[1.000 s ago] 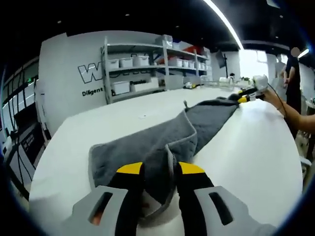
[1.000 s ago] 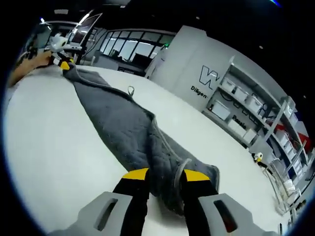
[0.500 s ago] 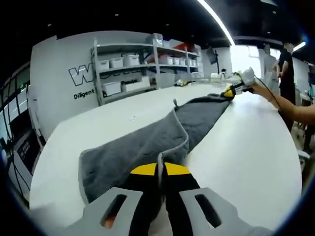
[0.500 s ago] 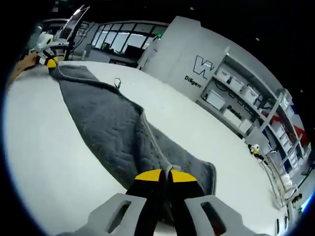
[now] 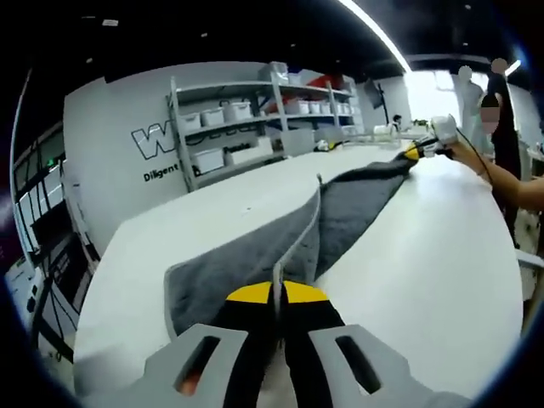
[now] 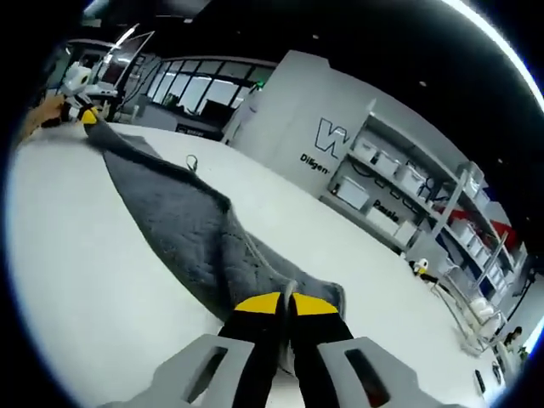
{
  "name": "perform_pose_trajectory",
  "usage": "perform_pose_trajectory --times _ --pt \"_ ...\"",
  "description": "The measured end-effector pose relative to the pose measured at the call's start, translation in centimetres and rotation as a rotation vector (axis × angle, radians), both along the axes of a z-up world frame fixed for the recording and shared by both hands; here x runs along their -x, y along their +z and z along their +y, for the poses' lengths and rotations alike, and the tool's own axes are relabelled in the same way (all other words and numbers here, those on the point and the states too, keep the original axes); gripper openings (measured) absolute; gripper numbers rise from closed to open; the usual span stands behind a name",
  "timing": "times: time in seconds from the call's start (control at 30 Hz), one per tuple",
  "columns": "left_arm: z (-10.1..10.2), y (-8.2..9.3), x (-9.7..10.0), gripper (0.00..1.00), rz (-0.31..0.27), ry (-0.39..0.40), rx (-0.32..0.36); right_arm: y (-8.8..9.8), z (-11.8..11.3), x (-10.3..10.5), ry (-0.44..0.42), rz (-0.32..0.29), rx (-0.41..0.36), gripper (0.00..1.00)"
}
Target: Open the folded towel by lifting each exposed corner and separating the folded layers until the towel lies flat within the target outline without major curled edges
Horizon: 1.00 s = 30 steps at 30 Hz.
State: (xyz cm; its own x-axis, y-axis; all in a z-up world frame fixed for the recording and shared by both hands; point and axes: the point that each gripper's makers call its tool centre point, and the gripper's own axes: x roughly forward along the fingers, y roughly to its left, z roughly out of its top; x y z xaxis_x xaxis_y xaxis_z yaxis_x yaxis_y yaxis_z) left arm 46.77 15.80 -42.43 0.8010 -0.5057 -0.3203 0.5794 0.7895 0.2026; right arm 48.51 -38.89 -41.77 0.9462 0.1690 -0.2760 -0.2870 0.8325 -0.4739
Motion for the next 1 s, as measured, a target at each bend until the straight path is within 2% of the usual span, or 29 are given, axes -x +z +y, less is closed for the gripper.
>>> perform_pose_trajectory --times 0.13,0.27,0.47,0.87,1.0 --pt "0.9 0.6 0.5 0.02 -0.02 0.035 0.016 0.6 -1.8 0.8 -0.052 -0.036 -0.006 0.0" --pt "2.2 1.1 0.8 0.02 -0.024 0.072 0.052 1.1 -4.2 1.2 -0.109 -0.06 -0.051 0.0" --pt "4.1 1.7 1.4 0.02 -0.032 0.118 0.083 0.6 -6.2 1.8 -0.159 -0.055 -0.071 0.0" --pt "5.7 2.0 2.7 0.02 -0.041 0.143 0.157 -0.1 -7.3 3.7 -0.173 -0.052 -0.109 0.0" --pt "5.9 1.7 4.1 0.02 -0.028 0.126 0.172 -0.5 -7.1 4.8 -0.155 -0.039 -0.097 0.0"
